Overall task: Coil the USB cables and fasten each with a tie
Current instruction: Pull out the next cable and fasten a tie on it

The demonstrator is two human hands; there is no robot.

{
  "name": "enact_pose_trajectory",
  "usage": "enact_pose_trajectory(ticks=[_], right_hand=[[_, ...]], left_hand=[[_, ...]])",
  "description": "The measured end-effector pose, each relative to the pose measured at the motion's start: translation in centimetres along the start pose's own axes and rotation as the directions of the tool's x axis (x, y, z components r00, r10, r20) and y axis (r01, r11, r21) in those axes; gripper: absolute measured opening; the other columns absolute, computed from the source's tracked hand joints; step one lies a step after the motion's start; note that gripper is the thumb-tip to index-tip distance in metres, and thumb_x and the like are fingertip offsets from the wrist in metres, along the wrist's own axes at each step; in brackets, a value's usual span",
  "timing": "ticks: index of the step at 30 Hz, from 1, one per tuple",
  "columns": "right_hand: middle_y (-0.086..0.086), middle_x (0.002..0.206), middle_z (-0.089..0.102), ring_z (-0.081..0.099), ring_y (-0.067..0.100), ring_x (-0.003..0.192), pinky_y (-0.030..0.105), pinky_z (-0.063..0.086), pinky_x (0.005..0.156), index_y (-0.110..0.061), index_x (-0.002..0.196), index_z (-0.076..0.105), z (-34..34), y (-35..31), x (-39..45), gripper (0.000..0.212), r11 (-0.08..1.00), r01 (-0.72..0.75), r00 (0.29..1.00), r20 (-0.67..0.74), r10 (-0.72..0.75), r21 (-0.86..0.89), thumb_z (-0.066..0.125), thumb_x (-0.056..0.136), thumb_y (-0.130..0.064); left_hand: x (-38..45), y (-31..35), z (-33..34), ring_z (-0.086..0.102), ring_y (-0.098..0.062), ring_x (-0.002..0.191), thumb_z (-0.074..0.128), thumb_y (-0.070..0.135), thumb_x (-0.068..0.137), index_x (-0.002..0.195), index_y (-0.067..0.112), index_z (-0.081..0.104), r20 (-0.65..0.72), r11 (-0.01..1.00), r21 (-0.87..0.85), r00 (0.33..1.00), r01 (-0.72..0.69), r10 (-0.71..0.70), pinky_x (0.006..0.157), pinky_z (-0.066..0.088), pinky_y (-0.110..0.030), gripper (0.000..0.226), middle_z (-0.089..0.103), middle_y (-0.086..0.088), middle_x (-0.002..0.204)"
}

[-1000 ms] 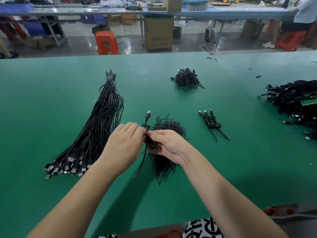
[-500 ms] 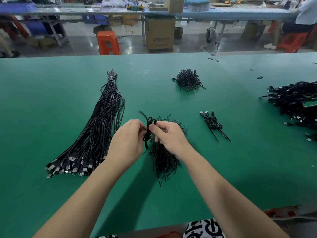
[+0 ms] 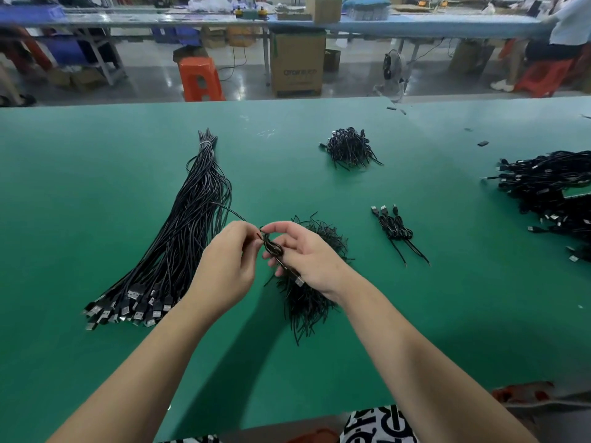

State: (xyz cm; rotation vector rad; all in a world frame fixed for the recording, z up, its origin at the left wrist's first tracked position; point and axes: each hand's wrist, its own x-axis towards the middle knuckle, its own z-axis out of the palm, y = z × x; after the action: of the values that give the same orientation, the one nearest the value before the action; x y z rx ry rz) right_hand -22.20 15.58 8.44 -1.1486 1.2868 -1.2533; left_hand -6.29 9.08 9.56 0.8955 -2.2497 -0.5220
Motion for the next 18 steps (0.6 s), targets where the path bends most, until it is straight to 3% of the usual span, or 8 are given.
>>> enact_pose_trajectory(ticks=[3, 6, 9, 12, 15, 18], right_hand=[[0.004, 0.091, 0.064, 0.061, 0.014, 0.079, 0.033, 0.055, 0.074, -0.026, 0.11, 0.067, 0.15, -0.13, 0.08, 0.038, 0.997, 0.056, 0.998, -0.034, -0.058, -0.058, 0.057, 0.094, 0.007], [-0.008, 0.075, 0.06, 0.052, 0.011, 0.06, 0.025, 0.047, 0.062, -0.03, 0.09, 0.074, 0.24, -0.13, 0.02, 0.021, 0.996, 0.063, 0.99, -0.119, -0.071, -0.065, 0.067, 0.096, -0.012], [-0.007, 0.067, 0.054, 0.045, 0.012, 0.052, 0.026, 0.041, 0.056, -0.024, 0.08, 0.072, 0.44, -0.02, -0.04, 0.023, 0.994, 0.005, 0.986, -0.163, -0.023, -0.111, 0.061, 0.1, -0.025], [-0.003, 0.058, 0.05, 0.041, 0.011, 0.048, 0.023, 0.036, 0.046, -0.021, 0.076, 0.072, 0.61, -0.29, -0.3, 0.033, 0.997, -0.068, 0.993, -0.102, 0.064, -0.035, 0.056, 0.103, -0.03], [-0.008, 0.054, 0.052, 0.036, 0.01, 0.045, 0.021, 0.031, 0.041, -0.025, 0.063, 0.072, 0.33, -0.7, -0.46, 0.047, 0.985, -0.145, 0.989, -0.002, 0.146, 0.093, 0.052, 0.105, -0.03], [-0.006, 0.053, 0.052, 0.036, 0.009, 0.044, 0.021, 0.032, 0.04, -0.017, 0.074, 0.072, 0.08, -0.82, -0.23, 0.038, 0.979, -0.16, 0.987, -0.01, 0.163, 0.123, 0.053, 0.104, -0.031]], left_hand=[[0.11, -0.17, -0.01, 0.052, -0.001, 0.073, 0.057, 0.009, 0.098, 0.091, 0.016, 0.057, -0.022, 0.991, -0.105, 0.996, 0.083, -0.086, 0.064, 0.036, -0.013, 0.01, 0.057, 0.01, 0.079], [0.07, 0.15, -0.01, 0.053, -0.005, 0.076, 0.056, 0.006, 0.097, 0.092, 0.015, 0.055, -0.036, 0.995, -0.077, 0.997, 0.061, -0.064, 0.067, 0.039, -0.015, 0.011, 0.057, 0.006, 0.082], [-0.01, 0.44, 0.12, 0.056, -0.028, 0.08, 0.055, -0.004, 0.093, 0.091, 0.006, 0.06, -0.081, 0.976, 0.189, 0.988, -0.111, 0.128, 0.074, 0.041, -0.037, 0.012, 0.06, -0.007, 0.088], [-0.15, 0.19, -0.01, 0.057, -0.034, 0.075, 0.052, -0.008, 0.079, 0.085, 0.004, 0.061, -0.003, 0.836, 0.428, 0.925, -0.343, 0.381, 0.071, 0.038, -0.041, 0.016, 0.059, -0.012, 0.083], [-0.37, -0.03, -0.3, 0.055, -0.033, 0.074, 0.046, -0.007, 0.08, 0.087, 0.005, 0.062, 0.052, 0.751, 0.483, 0.871, -0.45, 0.489, 0.068, 0.037, -0.041, 0.021, 0.06, -0.011, 0.086], [-0.22, 0.08, -0.3, 0.058, -0.032, 0.076, 0.053, -0.004, 0.086, 0.088, 0.006, 0.064, 0.014, 0.771, 0.467, 0.875, -0.433, 0.484, 0.07, 0.037, -0.039, 0.016, 0.062, -0.009, 0.086]])
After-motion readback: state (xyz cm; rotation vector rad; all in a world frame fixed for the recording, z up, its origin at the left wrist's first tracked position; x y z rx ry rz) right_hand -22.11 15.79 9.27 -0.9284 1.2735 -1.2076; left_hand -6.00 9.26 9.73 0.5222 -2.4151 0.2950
